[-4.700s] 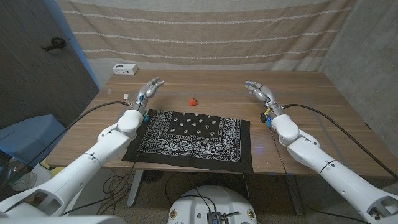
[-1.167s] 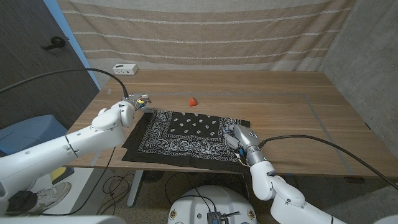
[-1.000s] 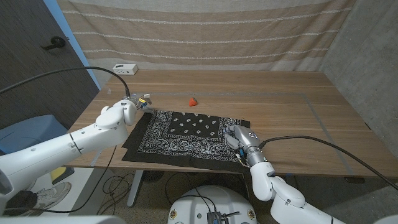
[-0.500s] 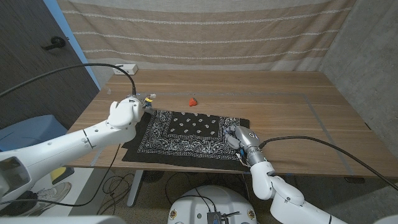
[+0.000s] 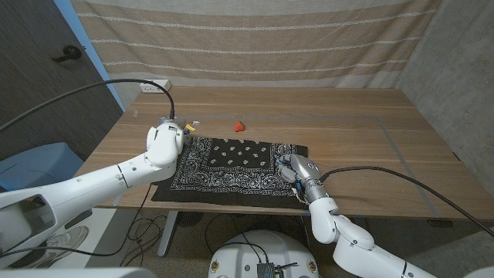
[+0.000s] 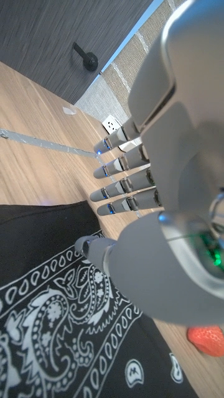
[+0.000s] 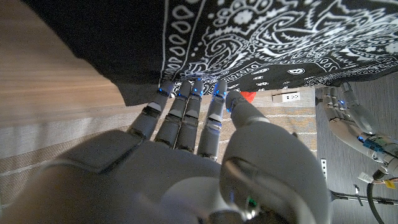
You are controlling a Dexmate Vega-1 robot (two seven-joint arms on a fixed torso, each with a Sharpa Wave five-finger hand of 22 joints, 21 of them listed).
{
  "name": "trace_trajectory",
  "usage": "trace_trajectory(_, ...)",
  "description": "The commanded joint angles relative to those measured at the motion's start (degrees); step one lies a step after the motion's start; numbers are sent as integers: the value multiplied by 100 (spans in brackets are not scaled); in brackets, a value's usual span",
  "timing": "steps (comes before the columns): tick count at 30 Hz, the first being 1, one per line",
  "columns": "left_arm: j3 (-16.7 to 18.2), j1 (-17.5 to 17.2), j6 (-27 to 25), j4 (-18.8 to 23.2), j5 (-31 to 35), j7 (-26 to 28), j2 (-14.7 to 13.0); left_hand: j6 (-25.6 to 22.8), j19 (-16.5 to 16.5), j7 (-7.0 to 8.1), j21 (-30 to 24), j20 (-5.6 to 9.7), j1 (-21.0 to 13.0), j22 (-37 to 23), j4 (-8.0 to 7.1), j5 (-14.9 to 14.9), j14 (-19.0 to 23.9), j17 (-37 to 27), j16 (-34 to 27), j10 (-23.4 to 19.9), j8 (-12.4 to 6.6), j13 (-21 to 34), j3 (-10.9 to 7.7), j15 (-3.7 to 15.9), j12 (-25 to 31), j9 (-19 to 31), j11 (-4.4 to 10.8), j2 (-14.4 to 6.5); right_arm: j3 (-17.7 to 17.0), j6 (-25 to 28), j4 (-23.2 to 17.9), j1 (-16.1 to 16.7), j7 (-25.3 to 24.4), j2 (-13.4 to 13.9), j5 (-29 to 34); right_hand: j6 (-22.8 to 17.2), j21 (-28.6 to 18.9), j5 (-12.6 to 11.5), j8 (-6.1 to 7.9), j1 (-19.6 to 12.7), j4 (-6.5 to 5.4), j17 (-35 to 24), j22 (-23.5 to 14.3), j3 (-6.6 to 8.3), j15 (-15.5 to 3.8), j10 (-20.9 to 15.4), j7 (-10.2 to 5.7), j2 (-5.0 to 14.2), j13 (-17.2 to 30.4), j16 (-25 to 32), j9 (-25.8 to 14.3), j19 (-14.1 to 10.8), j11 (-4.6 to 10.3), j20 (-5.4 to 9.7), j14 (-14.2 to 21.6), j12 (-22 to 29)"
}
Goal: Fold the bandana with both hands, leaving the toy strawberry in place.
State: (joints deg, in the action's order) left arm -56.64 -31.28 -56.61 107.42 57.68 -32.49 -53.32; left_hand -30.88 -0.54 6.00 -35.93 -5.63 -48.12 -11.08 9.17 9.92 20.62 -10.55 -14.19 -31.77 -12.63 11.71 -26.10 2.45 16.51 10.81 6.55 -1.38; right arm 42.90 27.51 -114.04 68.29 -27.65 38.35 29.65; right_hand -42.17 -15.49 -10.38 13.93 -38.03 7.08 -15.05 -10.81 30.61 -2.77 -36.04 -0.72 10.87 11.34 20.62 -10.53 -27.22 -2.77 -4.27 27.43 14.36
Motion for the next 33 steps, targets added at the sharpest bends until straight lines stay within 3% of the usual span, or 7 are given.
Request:
trace_trajectory(1,28,-127,225,-734,796,-225,468,-380,-120,-37,-38,42,-144,-16,14,6,201,-2,-49,-324,-85,19,83,314,100,20,41,-19,-3,94,-25,-29,32,19,-45,-79,-41,-29,-12,-75,-19,-29,-14,20,-197,-53,-6,-10,8,31,-17,-48,25,-13,67,0)
trace_trajectory(11,182,-339,516,-1157,1046,299,726,-1430,-505,-15,-198,230,-643,-37,45,7,843,-11,-219,-1281,-327,123,188,699,355,48,189,-239,-17,118,-43,-25,31,48,-92,-86,-42,-26,-32,-77,-27,-39,-14,18,-197,-60,-2,-13,9,35,-17,-51,10,-12,62,-12)
trace_trajectory(15,344,-533,616,-1355,930,1075,833,-2273,-886,-62,-442,287,-1092,-77,45,37,1521,-51,-435,-1995,-615,234,8,893,576,93,193,-726,-14,109,-28,-25,25,56,-107,-98,-41,-26,-37,-80,-26,-40,-15,20,-204,-80,-3,-17,10,35,-18,-51,15,-13,66,-10)
trace_trajectory(22,548,-720,641,-1164,796,1520,787,-2532,-1191,-312,-707,417,-1576,-122,131,23,2165,-241,-779,-2506,-749,509,1,1098,855,130,342,-792,-22,93,-10,-16,11,77,-141,-148,-42,-26,-33,-89,-23,-41,-15,25,-203,-136,6,-21,10,36,-18,-52,13,-14,73,3)
trace_trajectory(29,872,-1061,590,-705,668,2112,655,-2594,-1178,-431,-888,433,-1981,-167,84,35,2333,-610,-1089,-2517,-931,931,161,1093,1090,313,231,-815,-21,63,32,-31,2,74,-175,-166,-44,-26,-44,-88,-29,-42,-15,30,-210,-155,14,-22,11,39,-19,-57,5,-9,92,0)
trace_trajectory(30,914,-1101,629,-574,640,2091,572,-2358,-1150,-394,-941,400,-1799,-179,-61,41,2198,-664,-1046,-2382,-852,1060,293,979,1119,314,263,-747,-19,58,38,-34,-3,73,-175,-169,-44,-26,-45,-90,-28,-42,-15,31,-211,-157,13,-23,11,40,-19,-59,-9,-12,93,-1)
trace_trajectory(33,1099,-1186,563,-153,464,1738,431,-1050,-680,-222,-1016,196,-445,-173,-634,23,1358,-527,-425,-1010,-277,1279,800,612,708,197,-118,-479,-16,52,50,-41,-24,66,-171,-183,-44,-26,-47,-93,-30,-42,-15,35,-212,-161,8,-20,11,40,-19,-58,11,-8,97,-5)
